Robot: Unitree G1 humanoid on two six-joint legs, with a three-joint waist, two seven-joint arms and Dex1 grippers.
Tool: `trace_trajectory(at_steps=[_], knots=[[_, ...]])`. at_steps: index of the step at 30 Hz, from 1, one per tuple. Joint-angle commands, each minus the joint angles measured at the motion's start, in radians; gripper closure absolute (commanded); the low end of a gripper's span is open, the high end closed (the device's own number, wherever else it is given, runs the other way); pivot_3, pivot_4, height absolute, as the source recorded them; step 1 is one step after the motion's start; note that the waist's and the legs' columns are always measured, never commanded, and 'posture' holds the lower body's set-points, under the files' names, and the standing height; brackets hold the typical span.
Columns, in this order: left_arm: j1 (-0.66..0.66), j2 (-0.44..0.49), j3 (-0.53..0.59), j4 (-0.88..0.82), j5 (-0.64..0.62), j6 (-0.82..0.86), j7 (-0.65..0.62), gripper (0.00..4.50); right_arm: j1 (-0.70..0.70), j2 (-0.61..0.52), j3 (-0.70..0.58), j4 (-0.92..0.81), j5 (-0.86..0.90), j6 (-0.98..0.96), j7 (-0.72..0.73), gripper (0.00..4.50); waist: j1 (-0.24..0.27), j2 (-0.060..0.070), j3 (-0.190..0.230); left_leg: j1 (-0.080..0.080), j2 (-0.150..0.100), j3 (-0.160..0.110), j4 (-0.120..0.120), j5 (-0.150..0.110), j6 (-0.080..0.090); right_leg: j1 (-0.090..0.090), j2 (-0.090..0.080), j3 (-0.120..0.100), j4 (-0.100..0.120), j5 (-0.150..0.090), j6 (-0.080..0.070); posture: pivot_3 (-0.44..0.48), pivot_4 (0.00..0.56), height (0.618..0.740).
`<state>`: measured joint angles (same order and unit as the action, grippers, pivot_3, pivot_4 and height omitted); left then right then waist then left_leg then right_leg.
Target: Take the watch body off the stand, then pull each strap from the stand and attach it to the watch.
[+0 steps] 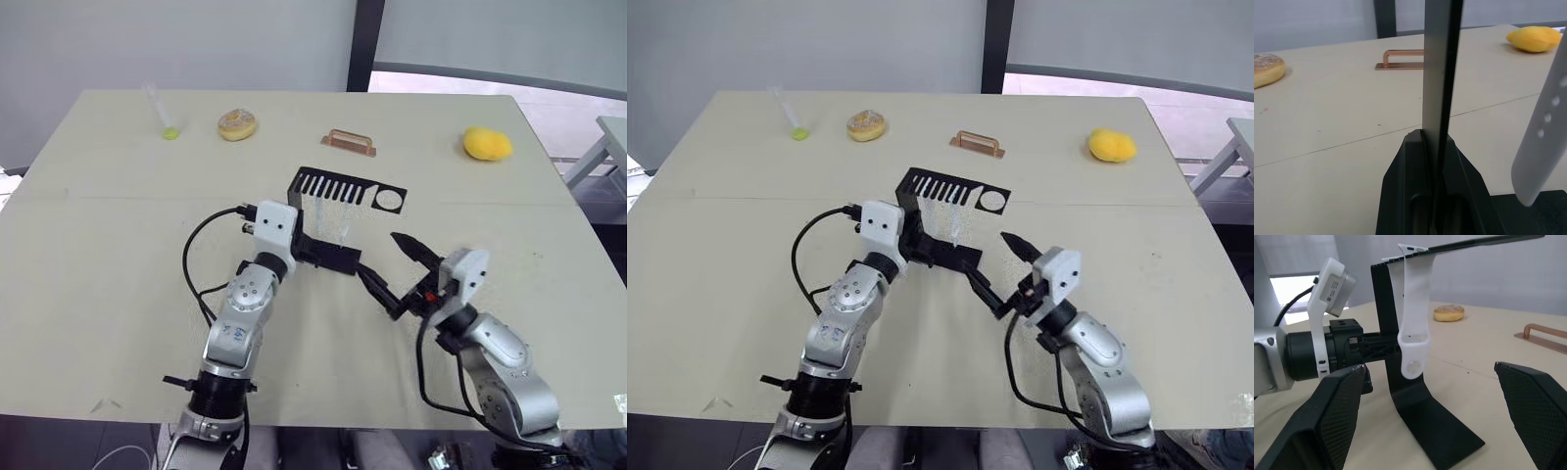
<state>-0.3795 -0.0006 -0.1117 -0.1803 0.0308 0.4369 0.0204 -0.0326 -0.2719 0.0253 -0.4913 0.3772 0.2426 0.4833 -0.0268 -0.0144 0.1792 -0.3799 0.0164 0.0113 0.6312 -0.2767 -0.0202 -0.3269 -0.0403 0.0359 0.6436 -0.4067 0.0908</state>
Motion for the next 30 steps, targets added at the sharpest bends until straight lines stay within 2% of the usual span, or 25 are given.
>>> trace_trajectory(at_steps=[1, 6, 11, 23, 26, 30], knots=[[-0.013, -0.014, 0.014, -0.017, 0.015, -0.015, 0.025, 4.43, -0.034, 0.039, 0.058, -0.066, -0.056, 0.038, -0.092, 0.00, 0.002, 0.000, 0.000, -0.002, 0.000, 0.000, 0.000, 0.000, 0.000, -0.001, 0.000, 0.000, 0.000, 0.000, 0.000, 0.000, 0.150, 0.740], [-0.011, -0.017, 0.012, -0.008, 0.019, -0.017, 0.026, 4.43, -0.099, 0.110, 0.122, -0.014, -0.155, 0.054, -0.193, 0.00, 0.001, -0.002, -0.001, -0.010, 0.000, 0.000, 0.003, 0.001, 0.000, -0.012, -0.001, 0.000, 0.005, 0.000, 0.000, 0.000, 0.150, 0.740], [-0.012, -0.018, 0.010, -0.004, 0.028, -0.012, 0.028, 4.43, -0.190, 0.174, 0.133, 0.069, -0.226, 0.059, -0.268, 0.00, 0.000, -0.002, -0.001, -0.011, 0.000, 0.001, 0.003, 0.002, 0.000, -0.014, -0.001, 0.000, 0.010, 0.000, 0.000, 0.000, 0.150, 0.740], [-0.012, -0.021, -0.002, -0.012, 0.035, -0.001, 0.022, 4.43, -0.275, 0.224, 0.146, 0.174, -0.249, -0.003, -0.258, 0.00, -0.001, -0.002, -0.001, -0.011, 0.000, 0.000, 0.003, 0.002, 0.000, -0.014, -0.001, 0.000, 0.013, 0.000, 0.000, 0.000, 0.150, 0.740], [-0.014, -0.021, -0.003, -0.011, 0.034, 0.004, 0.022, 4.50, -0.292, 0.234, 0.145, 0.194, -0.241, -0.016, -0.255, 0.82, -0.001, -0.002, -0.001, -0.011, 0.000, 0.000, 0.003, 0.002, 0.000, -0.014, -0.001, 0.000, 0.013, 0.000, 0.000, 0.000, 0.150, 0.740], [-0.017, -0.021, -0.004, -0.009, 0.034, 0.006, 0.019, 4.50, -0.304, 0.243, 0.143, 0.216, -0.228, -0.037, -0.241, 2.84, -0.001, -0.002, -0.001, -0.011, 0.000, 0.000, 0.003, 0.002, 0.000, -0.014, -0.001, 0.000, 0.013, 0.000, 0.000, 0.000, 0.150, 0.740]])
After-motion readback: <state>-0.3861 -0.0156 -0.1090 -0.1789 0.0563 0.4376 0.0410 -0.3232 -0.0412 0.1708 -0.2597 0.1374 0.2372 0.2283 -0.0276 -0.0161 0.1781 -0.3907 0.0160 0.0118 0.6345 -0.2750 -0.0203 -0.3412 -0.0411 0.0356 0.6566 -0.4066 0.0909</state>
